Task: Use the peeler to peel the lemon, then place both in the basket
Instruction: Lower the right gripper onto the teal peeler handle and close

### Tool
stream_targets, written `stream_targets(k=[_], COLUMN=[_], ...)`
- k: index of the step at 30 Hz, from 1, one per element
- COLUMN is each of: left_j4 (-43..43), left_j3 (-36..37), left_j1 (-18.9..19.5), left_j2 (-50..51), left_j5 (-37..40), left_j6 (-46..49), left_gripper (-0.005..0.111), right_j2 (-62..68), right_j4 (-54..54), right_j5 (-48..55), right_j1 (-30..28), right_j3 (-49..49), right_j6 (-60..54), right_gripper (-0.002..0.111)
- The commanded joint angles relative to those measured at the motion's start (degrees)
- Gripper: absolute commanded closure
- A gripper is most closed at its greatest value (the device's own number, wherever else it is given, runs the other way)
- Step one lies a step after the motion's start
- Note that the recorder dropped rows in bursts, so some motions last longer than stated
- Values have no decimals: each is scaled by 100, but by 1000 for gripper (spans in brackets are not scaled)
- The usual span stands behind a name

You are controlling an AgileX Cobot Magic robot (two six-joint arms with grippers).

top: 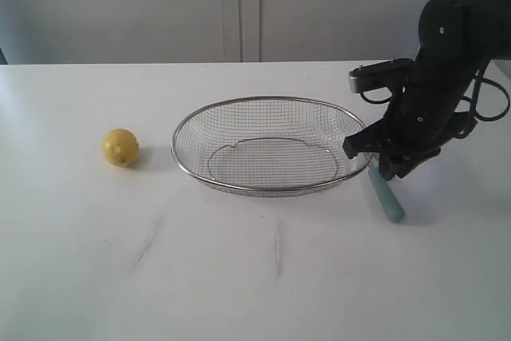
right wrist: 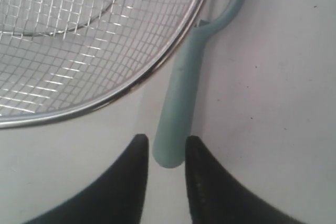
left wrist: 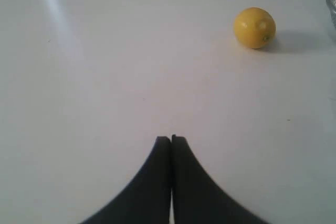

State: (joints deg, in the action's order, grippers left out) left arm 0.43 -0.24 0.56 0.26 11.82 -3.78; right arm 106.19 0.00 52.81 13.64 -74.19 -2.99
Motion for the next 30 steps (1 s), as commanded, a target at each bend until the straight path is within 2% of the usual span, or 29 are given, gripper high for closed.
stream_targets(k=[1,3,30], left_j4=[1,1,1], left_j3=[24,24,24], left_j1=[0,0,0], left_j2=[-26,-26,-26], left_j5=[-23,-23,-23], left_j6=[18,18,18], left_gripper=[107,107,107], right_j2=[46,46,775], right_j4=[38,38,0], right_j5=[-93,-194,-870], right_j1=[2,2,2], right_j3=[-35,-35,104], right_j6=[-33,-76,-121], right_gripper=[59,54,54])
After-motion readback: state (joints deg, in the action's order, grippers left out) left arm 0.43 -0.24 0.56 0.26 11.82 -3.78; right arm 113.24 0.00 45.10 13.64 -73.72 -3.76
